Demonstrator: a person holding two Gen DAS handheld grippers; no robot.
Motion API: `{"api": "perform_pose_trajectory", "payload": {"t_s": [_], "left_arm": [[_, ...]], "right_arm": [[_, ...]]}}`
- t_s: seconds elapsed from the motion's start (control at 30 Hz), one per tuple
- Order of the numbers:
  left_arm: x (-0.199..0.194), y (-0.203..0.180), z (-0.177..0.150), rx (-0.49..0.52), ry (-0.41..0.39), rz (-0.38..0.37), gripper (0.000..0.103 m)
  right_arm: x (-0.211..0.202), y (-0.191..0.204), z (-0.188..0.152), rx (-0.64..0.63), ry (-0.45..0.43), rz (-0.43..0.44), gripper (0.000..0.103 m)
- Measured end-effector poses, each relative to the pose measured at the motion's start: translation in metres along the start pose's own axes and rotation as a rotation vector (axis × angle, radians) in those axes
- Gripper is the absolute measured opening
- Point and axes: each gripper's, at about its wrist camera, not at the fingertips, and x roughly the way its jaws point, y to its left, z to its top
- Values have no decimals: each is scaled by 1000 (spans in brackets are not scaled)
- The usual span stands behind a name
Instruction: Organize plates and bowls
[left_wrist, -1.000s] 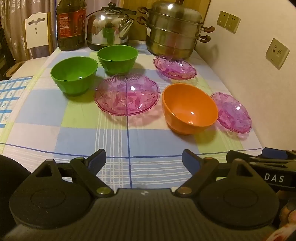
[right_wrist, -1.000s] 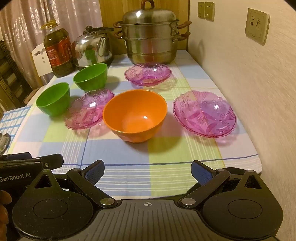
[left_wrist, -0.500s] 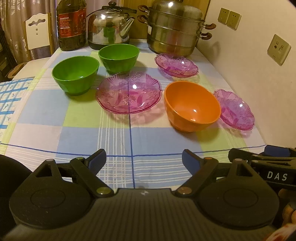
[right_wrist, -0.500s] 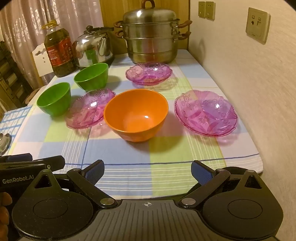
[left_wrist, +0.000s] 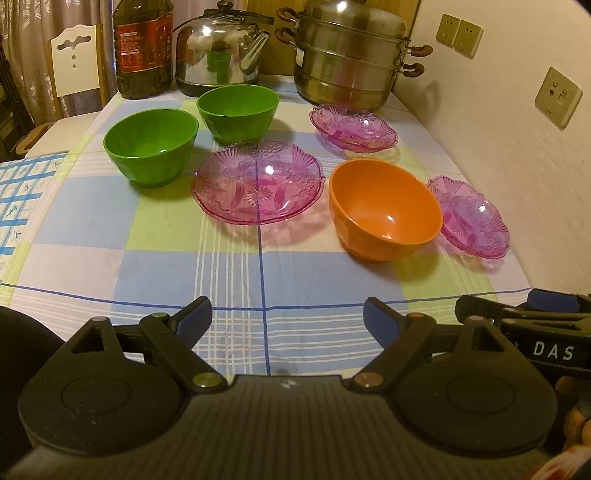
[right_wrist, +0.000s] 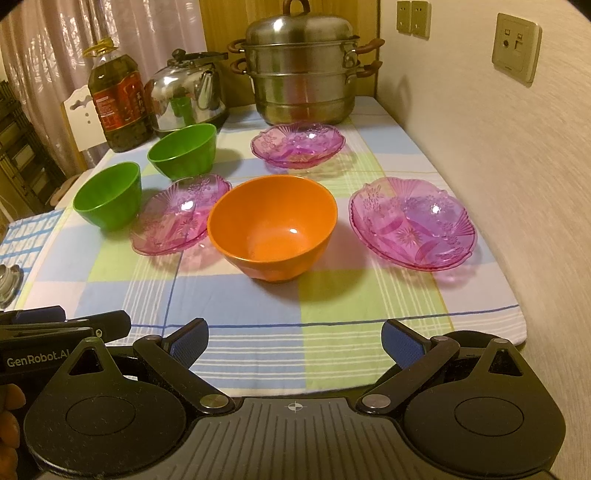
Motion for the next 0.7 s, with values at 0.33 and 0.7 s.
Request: {"api": "perform_pose_trajectory", "payload": {"t_s": [0.33, 0.7], "left_arm": [[0, 0, 0, -1, 1, 0, 88], [0, -1, -1, -2, 3, -2, 88]], "right_arm": [[0, 0, 0, 0, 0, 0, 100], [1, 0, 0, 0, 2, 1, 100]]}}
